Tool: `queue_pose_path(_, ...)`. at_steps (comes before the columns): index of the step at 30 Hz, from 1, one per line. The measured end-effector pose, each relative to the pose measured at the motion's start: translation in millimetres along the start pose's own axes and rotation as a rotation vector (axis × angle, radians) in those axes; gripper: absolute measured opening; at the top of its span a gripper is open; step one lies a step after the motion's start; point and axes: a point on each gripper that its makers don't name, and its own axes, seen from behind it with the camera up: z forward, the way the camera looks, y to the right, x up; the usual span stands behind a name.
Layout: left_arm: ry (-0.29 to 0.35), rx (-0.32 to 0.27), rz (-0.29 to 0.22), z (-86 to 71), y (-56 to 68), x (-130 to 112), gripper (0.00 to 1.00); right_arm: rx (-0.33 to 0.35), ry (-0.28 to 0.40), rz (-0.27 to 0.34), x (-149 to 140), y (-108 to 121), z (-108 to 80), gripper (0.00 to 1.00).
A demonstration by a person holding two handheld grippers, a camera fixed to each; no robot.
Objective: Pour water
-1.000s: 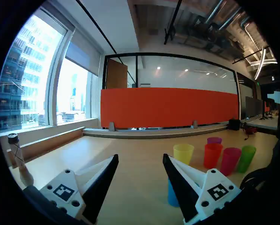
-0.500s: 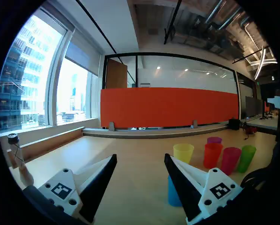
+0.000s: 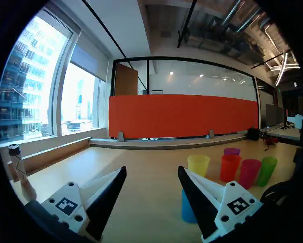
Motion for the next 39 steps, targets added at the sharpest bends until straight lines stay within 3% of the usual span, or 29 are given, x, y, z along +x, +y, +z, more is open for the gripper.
queue_pose_path(22,0.000,0.000,0.000,-0.3,-0.6,0,0.94,-0.018,-0.048,0.048,-65,8,14.7,1.00)
queue_pose_path(39,0.000,0.000,0.000,-0.3,0.1,0,0.94,-0.023,-0.080,0.026,-73,9,14.7,1.00)
